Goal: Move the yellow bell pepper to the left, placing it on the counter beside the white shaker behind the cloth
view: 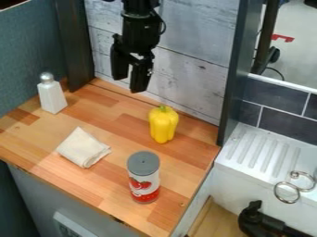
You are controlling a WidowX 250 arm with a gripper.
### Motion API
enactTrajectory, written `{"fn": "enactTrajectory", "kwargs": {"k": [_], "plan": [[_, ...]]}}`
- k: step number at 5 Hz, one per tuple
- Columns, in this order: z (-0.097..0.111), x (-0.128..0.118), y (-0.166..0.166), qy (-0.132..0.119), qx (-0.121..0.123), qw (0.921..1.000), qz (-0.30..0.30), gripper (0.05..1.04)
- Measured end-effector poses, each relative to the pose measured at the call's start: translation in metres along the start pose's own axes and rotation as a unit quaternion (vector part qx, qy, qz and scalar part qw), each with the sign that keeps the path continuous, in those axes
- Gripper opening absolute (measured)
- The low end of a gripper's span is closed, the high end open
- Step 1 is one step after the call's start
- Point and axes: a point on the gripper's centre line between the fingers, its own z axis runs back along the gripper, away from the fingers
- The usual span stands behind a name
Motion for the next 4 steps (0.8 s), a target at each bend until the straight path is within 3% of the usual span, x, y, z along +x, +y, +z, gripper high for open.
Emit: {"fn": "enactTrajectory", "kwargs": {"k": [2,4], "plan": [[-0.007,0.021,-0.029,0.012,-0.01,0.9998,-0.014,1.0],[-0.015,0.028,-0.041,-0.002,-0.023,0.9997,0.009,1.0]]}}
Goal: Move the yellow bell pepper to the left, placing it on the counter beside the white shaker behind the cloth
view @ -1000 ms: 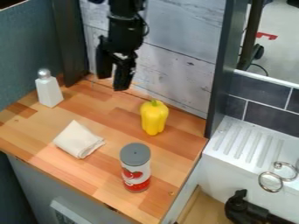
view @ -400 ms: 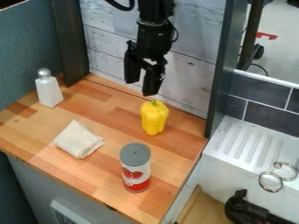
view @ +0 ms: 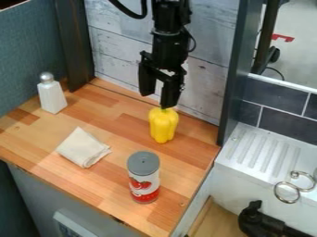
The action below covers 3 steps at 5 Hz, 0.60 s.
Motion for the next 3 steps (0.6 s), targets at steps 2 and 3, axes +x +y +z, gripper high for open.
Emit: {"fn": "enactTrajectory", "kwargs": {"k": [2,3], "plan": [[-0.003,0.002,0.0,0.002,0.001,1.0,0.005,1.0],[-0.011,0.002,0.0,0.013,-0.001,0.9999,0.01,1.0]]}}
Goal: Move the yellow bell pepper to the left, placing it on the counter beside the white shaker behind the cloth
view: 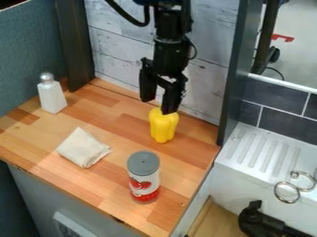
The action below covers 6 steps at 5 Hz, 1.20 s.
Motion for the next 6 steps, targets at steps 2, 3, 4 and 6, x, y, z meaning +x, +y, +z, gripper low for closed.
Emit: {"fn": "enactTrajectory", "kwargs": {"k": [2,3,4,6], "plan": [[-0.009,0.002,0.002,0.006,0.004,1.0,0.004,0.939],[-0.009,0.005,-0.002,0.007,0.009,0.9999,-0.004,0.655],[-0.009,0.005,-0.003,0.007,0.009,0.9999,-0.007,0.36],[-0.012,-0.001,-0.008,0.015,0.001,0.9999,-0.006,0.114]]}}
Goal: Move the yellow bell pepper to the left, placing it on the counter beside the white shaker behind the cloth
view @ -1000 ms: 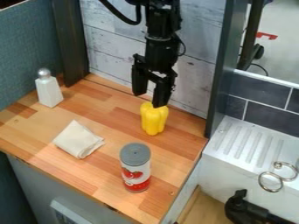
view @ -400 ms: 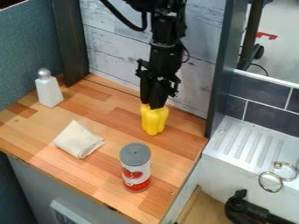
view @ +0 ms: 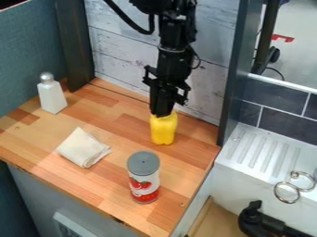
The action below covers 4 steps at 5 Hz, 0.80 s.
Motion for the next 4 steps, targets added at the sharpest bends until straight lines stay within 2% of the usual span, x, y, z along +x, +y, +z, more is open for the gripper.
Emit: {"fn": "enactTrajectory", "kwargs": {"k": [2,4], "plan": [[0.04,-0.032,0.002,-0.033,0.017,0.9988,0.031,0.108],[0.036,-0.086,0.062,-0.023,0.004,0.9917,0.127,0.108]]}}
